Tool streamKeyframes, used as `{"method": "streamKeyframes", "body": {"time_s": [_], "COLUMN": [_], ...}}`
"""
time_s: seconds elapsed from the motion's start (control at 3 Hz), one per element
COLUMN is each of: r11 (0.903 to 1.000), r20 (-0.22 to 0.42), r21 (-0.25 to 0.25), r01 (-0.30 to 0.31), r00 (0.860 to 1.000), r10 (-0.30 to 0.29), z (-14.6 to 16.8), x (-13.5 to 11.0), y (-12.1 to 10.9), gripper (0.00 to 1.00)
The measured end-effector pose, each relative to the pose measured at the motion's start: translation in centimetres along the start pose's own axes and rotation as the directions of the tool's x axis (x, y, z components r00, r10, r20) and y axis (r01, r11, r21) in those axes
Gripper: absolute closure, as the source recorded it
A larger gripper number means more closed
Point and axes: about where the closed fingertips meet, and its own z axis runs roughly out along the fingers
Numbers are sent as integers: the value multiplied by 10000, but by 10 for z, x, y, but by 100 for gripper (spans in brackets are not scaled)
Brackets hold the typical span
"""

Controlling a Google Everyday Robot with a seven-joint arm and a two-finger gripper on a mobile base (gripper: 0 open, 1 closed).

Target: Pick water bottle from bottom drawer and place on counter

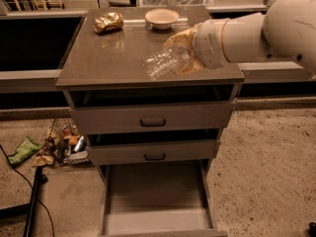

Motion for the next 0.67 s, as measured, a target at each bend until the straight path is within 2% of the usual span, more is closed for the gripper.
{"method": "streamKeyframes", "body": {"time_s": [0.33, 0.67], "r11": [9948, 9754], "r20": [-302, -116], "r21": [-774, -1890], "r01": [662, 1130], "r00": [9972, 9930], "r10": [-687, -1173], "z": [10, 35], "x": [46, 80], "y": [-11, -11], "gripper": [100, 100]}}
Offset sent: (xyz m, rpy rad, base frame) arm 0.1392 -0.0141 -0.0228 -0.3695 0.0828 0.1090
